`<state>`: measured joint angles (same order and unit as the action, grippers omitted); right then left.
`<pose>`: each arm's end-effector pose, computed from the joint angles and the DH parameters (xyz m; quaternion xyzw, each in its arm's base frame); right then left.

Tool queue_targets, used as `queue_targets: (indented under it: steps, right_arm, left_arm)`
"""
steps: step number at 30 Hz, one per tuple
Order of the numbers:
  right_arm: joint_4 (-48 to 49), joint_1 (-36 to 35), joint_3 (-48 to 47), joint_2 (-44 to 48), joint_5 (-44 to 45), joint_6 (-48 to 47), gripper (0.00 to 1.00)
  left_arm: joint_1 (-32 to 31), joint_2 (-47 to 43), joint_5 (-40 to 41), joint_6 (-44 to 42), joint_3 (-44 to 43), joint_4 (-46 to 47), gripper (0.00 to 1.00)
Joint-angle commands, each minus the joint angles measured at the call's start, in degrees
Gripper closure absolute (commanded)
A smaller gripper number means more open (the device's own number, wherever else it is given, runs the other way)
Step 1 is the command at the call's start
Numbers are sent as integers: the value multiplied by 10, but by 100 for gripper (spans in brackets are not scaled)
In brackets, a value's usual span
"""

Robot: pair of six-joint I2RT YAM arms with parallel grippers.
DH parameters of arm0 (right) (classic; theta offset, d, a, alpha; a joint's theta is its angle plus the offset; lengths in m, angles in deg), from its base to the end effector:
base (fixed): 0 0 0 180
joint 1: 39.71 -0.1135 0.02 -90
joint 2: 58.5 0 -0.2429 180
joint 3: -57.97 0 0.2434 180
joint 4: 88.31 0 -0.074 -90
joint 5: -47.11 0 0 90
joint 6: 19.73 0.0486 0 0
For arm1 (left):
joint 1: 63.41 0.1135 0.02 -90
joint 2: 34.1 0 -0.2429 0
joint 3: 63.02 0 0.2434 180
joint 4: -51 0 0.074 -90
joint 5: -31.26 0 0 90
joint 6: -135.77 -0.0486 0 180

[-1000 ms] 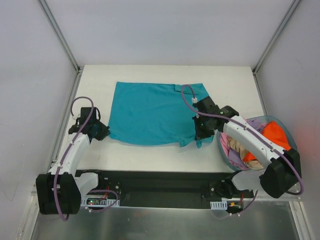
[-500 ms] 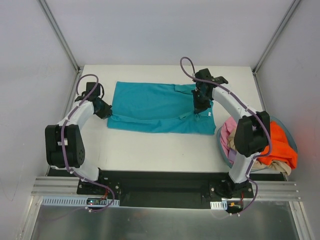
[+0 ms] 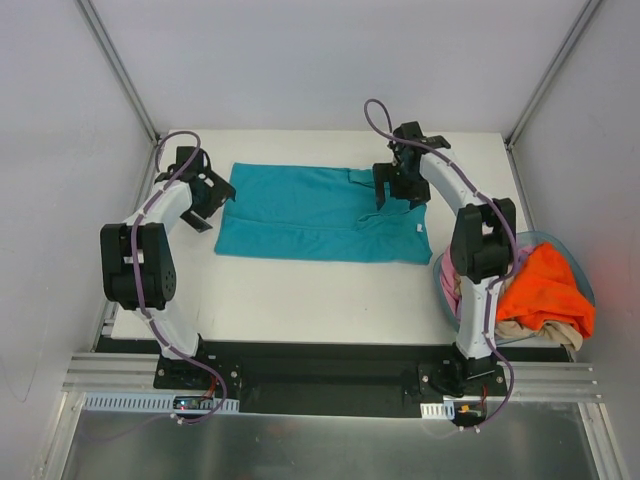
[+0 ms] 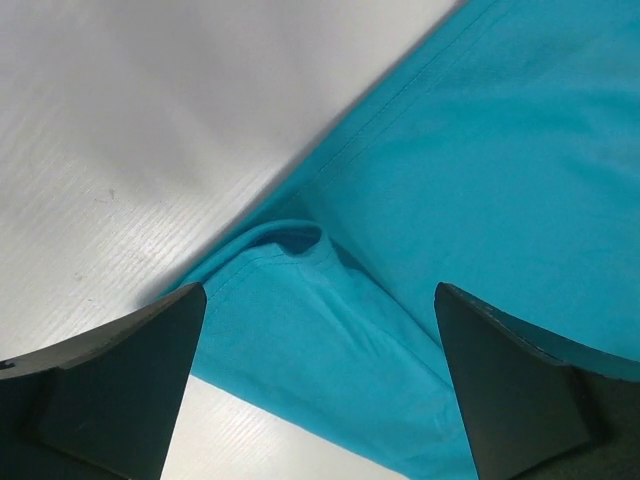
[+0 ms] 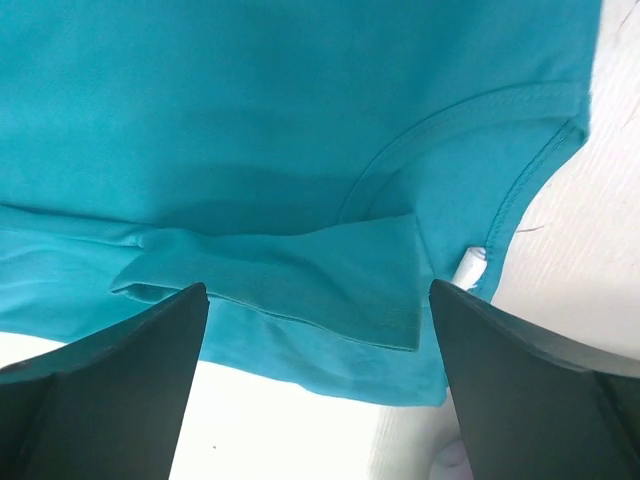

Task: Fold and stack the t-shirts
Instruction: Fold the tshirt

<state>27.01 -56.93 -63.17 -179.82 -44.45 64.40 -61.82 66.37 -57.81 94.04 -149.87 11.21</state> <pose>0.4215 0.1320 0.2093 -0.1982 0.9556 0.0347 0.2152 0.3736 0.0112 0.1966 -0.4025 0.8599 -0.1173 0.2913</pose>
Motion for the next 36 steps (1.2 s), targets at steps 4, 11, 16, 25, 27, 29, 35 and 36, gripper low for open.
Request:
queue_targets:
  steps: [4,11,16,25,27,29,35,36]
  right_arm:
    - [21,-21,75,106,-6,-5,3]
    - [77,-55,213,186,9,52,3]
    - [85,-76,263,232,53,56,3]
    - [120,-88,240,147,5,39,3]
    - [123,-83,149,101,39,28,3]
    - [108,-74,25,23,58,19,3]
    - [71,-70,-85,-56,-12,20,3]
    - [89,-70,-12,-16,-18,20,3]
  left_arm:
    - [-14,-39,-35,-22,-8,-3,1]
    - [-88,-13,-60,-25,-14,-4,1]
    - [-105,-1,-59,-20,-7,-3,1]
    - [-107,0,-49,-28,9,2,1]
    - [-107,-2,-47,-29,4,2,1]
    - [-107,-2,-46,-30,0,3,1]
    - [-107,6,-44,-27,-13,2,1]
    - [-108,9,-45,-26,-16,4,1]
